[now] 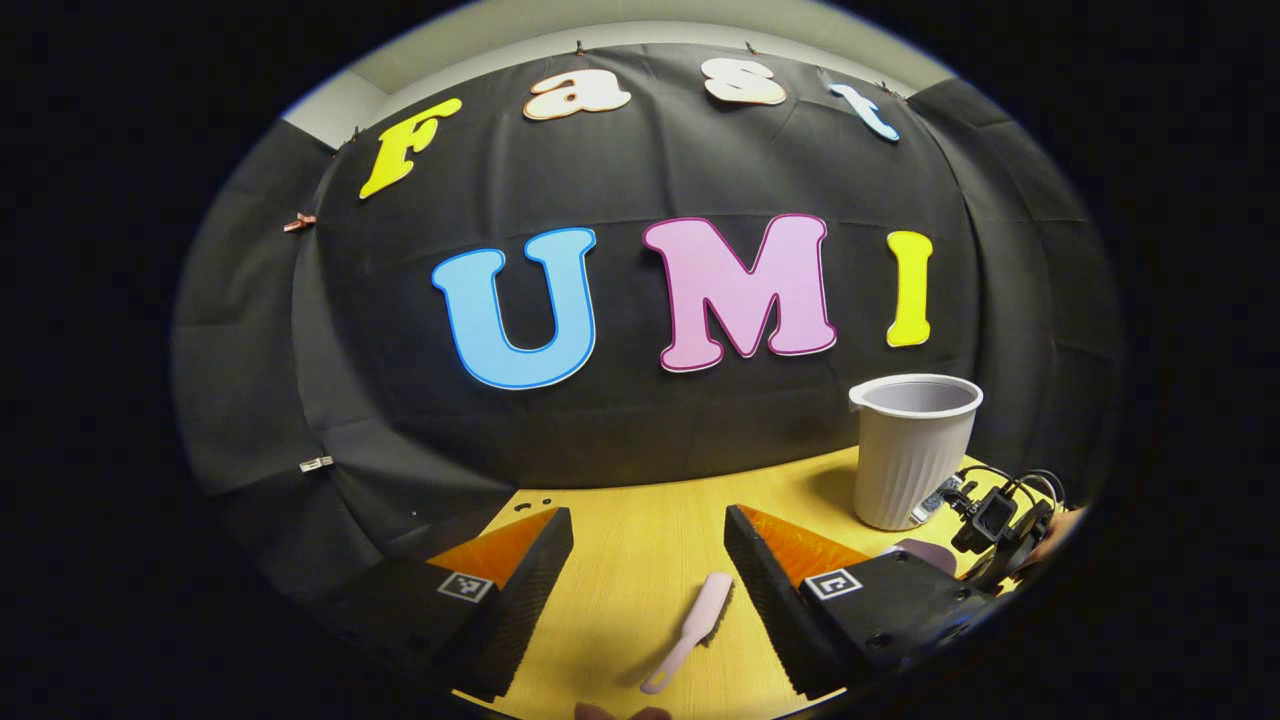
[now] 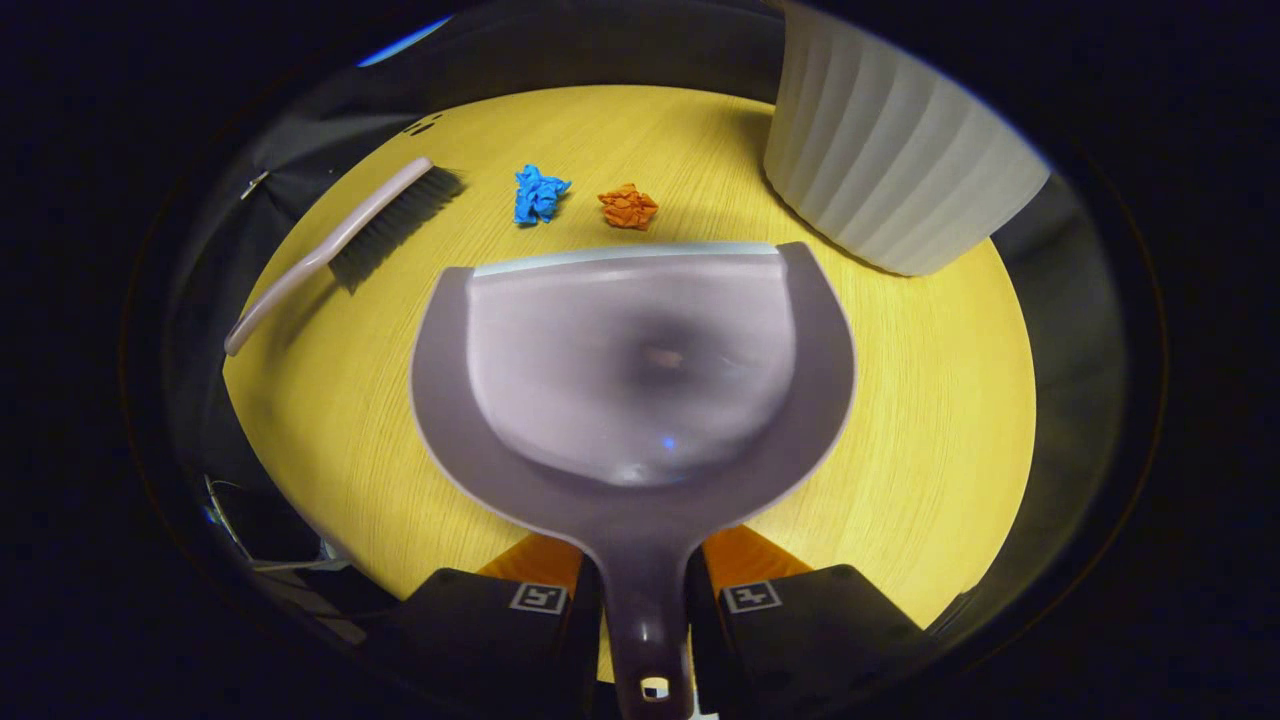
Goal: Pick up the small broom and dustpan from the desktop, sweep the trash into the dustpan with the broom, and then empty the trash into the garbage bin.
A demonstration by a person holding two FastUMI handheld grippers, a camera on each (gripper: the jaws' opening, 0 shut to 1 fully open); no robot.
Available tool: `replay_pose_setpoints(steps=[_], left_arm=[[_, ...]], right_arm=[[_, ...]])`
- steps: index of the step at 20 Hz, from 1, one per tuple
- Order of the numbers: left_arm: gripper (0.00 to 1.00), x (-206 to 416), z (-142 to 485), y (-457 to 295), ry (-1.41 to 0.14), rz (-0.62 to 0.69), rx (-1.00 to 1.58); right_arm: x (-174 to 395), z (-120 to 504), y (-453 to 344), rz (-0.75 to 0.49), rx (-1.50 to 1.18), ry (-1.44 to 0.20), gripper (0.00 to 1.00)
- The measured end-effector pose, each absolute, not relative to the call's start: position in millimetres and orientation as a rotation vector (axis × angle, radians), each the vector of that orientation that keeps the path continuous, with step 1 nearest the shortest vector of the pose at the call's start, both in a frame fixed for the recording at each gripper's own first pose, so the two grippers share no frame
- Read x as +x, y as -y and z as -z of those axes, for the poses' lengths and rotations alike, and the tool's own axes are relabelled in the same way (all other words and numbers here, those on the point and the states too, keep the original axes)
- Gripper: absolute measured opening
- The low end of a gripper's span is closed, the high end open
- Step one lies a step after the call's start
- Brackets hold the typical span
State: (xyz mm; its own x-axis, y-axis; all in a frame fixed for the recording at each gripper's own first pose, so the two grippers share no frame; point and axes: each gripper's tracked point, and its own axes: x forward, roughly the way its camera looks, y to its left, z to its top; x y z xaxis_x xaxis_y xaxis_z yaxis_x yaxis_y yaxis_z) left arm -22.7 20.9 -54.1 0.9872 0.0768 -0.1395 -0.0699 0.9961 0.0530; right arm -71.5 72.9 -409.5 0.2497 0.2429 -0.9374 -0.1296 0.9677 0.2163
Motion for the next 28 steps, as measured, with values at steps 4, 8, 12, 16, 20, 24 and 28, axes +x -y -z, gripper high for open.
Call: replay_pose_setpoints(steps=[4, 8, 12, 16, 20, 24, 28], left_arm=[[0.97, -20, 59, -17, -0.152, -0.062, 0.041], [0.97, -14, 75, -12, -0.197, -0.026, 0.034], [0.97, -4, 105, -7, -0.284, 0.026, 0.055], [0.94, 3, 153, 0, -0.427, 0.108, 0.106], [0.88, 4, 208, 9, -0.599, 0.182, 0.071], [0.86, -5, 267, 11, -0.819, 0.237, 0.031], [0.84, 0, 308, 5, -0.935, 0.221, 0.027]], right_arm=[[-69, 410, -74, -0.252, 0.096, -1.268, 0.43], [-68, 406, -73, -0.264, 0.094, -1.250, 0.41], [-79, 376, -70, -0.300, 0.110, -1.174, 0.36], [-96, 365, -55, -0.299, 0.086, -1.158, 0.36], [-114, 358, -44, -0.292, 0.072, -1.163, 0.36], [-122, 357, -35, -0.259, 0.105, -1.170, 0.36], [-130, 363, -30, -0.232, 0.126, -1.186, 0.36]])
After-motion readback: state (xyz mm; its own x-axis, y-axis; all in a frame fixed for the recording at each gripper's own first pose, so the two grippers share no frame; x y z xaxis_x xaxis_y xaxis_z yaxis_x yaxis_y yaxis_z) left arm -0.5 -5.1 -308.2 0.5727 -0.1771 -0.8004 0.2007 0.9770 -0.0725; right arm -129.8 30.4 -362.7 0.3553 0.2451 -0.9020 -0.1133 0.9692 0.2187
